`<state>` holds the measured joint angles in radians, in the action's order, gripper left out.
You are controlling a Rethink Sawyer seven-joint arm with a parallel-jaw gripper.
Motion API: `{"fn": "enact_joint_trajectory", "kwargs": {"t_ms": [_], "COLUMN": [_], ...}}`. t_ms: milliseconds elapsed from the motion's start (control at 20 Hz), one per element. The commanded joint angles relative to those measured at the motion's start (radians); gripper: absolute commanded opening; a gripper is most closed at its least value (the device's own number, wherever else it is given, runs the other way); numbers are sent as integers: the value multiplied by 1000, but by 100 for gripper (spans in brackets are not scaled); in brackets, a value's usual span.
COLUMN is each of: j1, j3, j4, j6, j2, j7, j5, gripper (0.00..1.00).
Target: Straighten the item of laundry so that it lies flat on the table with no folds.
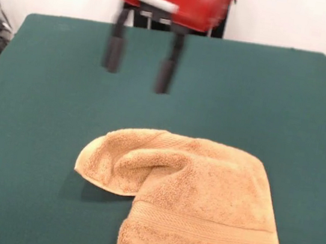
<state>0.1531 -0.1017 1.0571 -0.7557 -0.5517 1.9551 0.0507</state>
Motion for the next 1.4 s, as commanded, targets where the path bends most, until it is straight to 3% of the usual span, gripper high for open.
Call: {"fn": "enact_joint_trajectory", "kwargs": {"t_ms": [50, 650, 1400], "j1": [35, 50, 128], "j3": [118, 132, 222], "j4": [212, 260, 379], "j6": [-3, 19, 88], "j2": [14, 7, 5], "j7": [-141, -78, -18], "j5": [55, 88, 26], "gripper": [100, 100, 100]}}
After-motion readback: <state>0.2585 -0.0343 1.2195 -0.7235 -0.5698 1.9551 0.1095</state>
